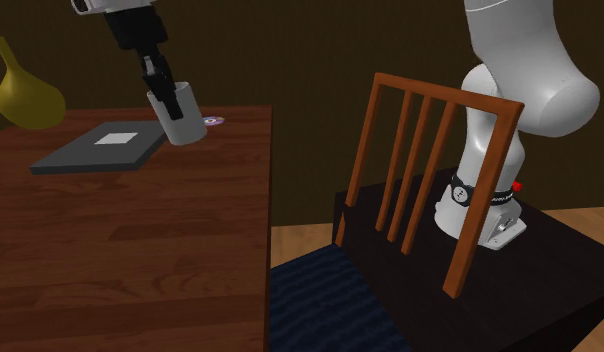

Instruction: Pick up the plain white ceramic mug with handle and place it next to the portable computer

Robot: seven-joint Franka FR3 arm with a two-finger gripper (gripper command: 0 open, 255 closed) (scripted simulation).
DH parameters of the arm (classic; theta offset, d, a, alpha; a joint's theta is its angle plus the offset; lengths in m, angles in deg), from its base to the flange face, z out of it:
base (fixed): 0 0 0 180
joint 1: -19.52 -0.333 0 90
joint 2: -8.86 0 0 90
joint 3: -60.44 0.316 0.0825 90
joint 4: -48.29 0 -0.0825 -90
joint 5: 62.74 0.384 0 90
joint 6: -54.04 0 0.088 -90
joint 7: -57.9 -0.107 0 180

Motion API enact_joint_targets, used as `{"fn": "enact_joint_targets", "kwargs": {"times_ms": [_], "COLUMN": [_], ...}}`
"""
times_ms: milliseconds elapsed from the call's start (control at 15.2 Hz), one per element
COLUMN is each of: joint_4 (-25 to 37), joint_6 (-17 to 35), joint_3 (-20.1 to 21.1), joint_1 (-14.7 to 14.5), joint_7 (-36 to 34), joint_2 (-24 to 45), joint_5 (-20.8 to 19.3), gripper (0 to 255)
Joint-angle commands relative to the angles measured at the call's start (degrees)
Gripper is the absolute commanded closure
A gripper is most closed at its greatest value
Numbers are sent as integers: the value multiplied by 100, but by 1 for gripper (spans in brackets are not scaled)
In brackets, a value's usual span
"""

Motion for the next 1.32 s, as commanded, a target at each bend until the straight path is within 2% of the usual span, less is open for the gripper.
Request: {"fn": "enact_joint_targets", "kwargs": {"times_ms": [0, 330, 594, 726, 792, 990, 1254], "joint_4": [161, 749, 1560, 2182, 3115, 2480, 1927], "joint_6": [-4, -96, -311, -516, -867, -459, -47], "joint_3": [-67, -206, -298, -337, -371, -363, -360], "joint_1": [178, 592, 933, 1110, 1282, 1272, 1264], "joint_7": [247, 788, 1211, 1422, 1620, 1587, 1554], "joint_2": [137, 591, 1149, 1549, 2112, 1885, 1746], "joint_5": [-4, -3, 10, 21, 40, 30, 25], "gripper": [255, 255, 255, 255, 255, 255, 255]}}
